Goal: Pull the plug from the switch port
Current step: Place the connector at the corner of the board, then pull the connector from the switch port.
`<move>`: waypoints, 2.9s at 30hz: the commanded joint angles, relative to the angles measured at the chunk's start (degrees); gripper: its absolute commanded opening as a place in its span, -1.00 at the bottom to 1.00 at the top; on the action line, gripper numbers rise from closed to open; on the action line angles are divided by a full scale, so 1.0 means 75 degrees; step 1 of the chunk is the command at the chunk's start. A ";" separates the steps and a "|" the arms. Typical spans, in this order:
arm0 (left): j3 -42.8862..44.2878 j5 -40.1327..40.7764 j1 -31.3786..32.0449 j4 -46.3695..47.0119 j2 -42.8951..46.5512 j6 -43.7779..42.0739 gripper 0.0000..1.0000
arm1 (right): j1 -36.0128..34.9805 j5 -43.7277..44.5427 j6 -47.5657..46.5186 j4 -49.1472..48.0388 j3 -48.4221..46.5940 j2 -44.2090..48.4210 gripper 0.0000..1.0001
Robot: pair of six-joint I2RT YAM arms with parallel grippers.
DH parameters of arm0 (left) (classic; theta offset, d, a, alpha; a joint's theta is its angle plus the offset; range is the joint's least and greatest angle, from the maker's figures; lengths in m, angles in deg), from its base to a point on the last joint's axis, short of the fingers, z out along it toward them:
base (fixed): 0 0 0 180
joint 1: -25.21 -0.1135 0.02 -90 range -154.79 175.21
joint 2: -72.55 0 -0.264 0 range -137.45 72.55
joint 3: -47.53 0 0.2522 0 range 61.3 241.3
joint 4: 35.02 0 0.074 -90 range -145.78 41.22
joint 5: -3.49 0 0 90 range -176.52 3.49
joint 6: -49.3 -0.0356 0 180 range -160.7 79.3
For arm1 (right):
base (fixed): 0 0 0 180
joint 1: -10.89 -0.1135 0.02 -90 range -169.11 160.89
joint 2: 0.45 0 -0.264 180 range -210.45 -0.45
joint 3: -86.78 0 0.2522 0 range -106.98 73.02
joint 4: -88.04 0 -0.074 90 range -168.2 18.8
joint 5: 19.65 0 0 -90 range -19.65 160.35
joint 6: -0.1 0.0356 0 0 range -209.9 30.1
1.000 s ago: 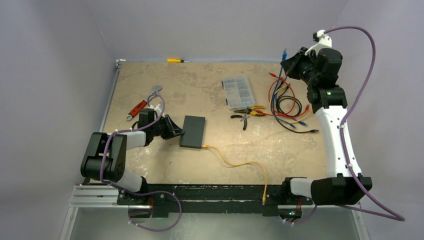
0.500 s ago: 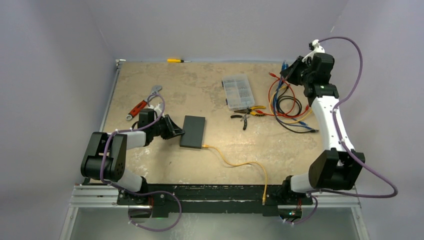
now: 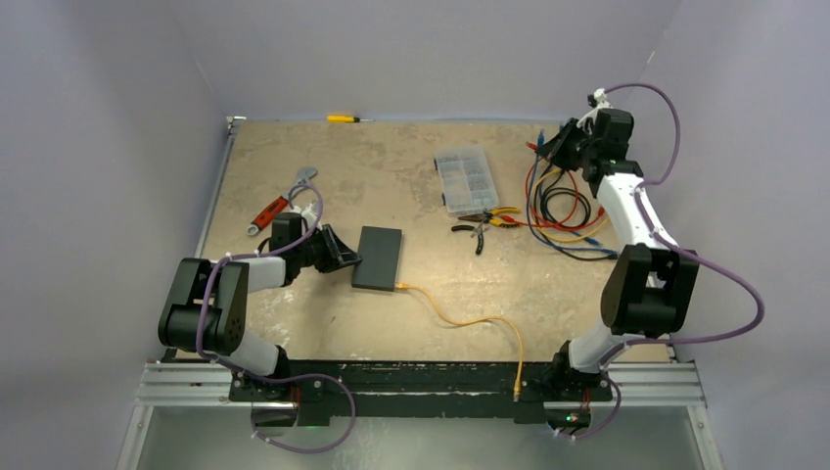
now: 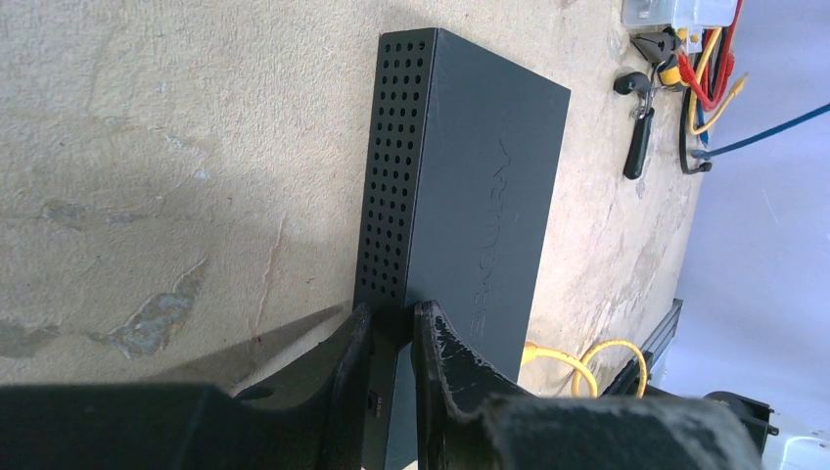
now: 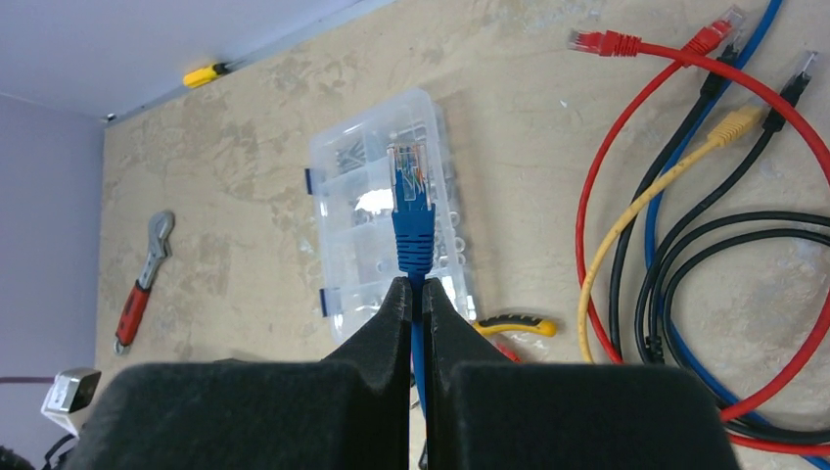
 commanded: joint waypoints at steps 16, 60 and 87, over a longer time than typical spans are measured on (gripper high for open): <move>-0.0284 0.0821 0.0079 -0.1263 -0.0481 -0.0535 -0.66 | 0.0660 -0.0706 0.0620 -0.1105 -0.1153 -0.2335 -0.97; -0.0587 0.0265 0.0090 -0.0834 0.0388 -0.0244 -0.23 | -0.1707 -0.0811 -0.1274 -0.0865 0.0878 -0.1129 0.57; -0.0387 0.0477 0.0497 -0.1259 0.0649 -0.0174 -0.17 | -0.4514 -0.3256 -0.0789 -0.1983 0.3741 -0.0830 0.46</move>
